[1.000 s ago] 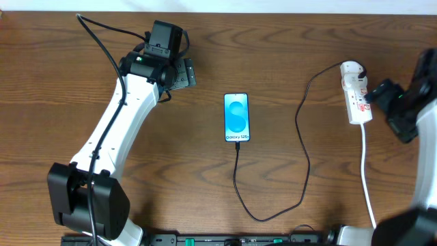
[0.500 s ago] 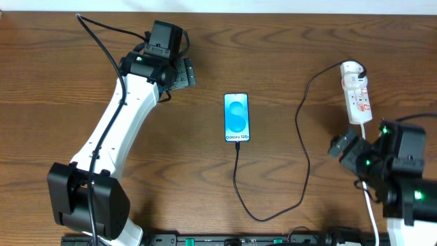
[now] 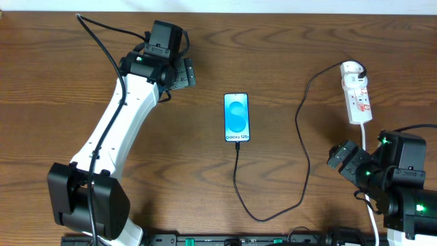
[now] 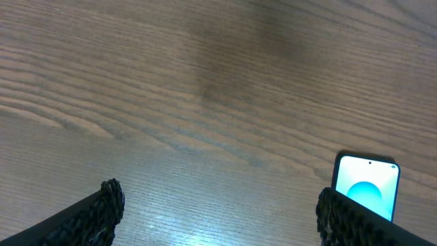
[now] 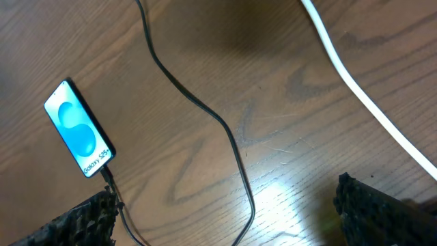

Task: Plug charger to phone and switch on socket

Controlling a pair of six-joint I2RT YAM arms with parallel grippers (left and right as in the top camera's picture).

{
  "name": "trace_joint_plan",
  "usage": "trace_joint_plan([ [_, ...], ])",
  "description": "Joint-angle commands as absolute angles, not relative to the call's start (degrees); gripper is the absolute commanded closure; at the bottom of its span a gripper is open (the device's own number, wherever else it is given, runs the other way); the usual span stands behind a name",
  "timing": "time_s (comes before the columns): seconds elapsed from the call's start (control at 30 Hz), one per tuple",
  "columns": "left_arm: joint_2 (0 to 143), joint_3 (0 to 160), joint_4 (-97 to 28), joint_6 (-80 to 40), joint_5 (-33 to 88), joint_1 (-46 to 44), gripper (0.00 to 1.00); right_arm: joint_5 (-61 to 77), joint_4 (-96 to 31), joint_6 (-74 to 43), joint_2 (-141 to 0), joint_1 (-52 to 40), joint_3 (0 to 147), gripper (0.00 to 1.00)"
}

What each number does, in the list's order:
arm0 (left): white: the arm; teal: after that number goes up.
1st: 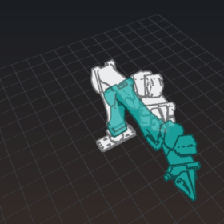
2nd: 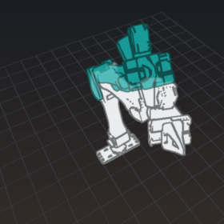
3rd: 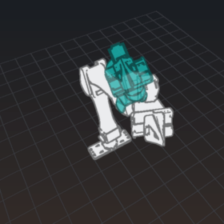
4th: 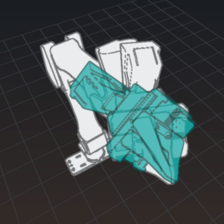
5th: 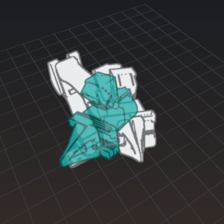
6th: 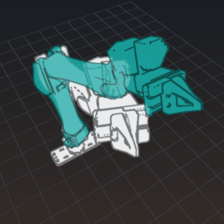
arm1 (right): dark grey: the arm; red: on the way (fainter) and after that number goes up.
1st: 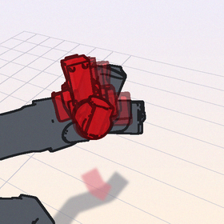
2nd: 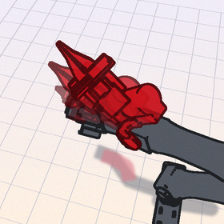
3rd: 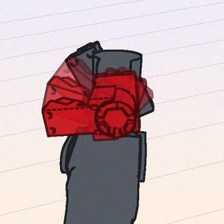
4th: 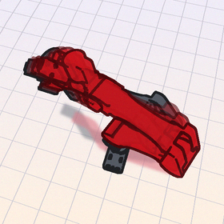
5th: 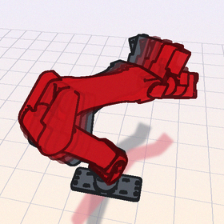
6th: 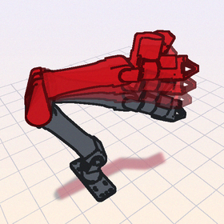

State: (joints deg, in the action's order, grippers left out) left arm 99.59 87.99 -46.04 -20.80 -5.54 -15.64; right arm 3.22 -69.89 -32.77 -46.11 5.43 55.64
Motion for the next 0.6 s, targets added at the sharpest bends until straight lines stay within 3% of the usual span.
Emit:
trace_joint_plan([
  [0.0, 100.0, 88.0, -46.0, -21.1, -6.5, -15.6, 0.09, 3.4, -70.1, -32.1, -46.1, 5.2, 55.2, 0.01],
  [0.33, 100.0, 88.0, -46.0, -21.1, -6.5, -15.6, 0.08, 3.2, -69.6, -29.6, -44.4, 5.2, 54.0, 0.01],
  [0.57, 100.0, 88.0, -46.0, -21.1, -6.5, -15.6, 0.09, 7.6, -53.4, -22.0, -34.9, 5.1, 42.5, 0.01],
])
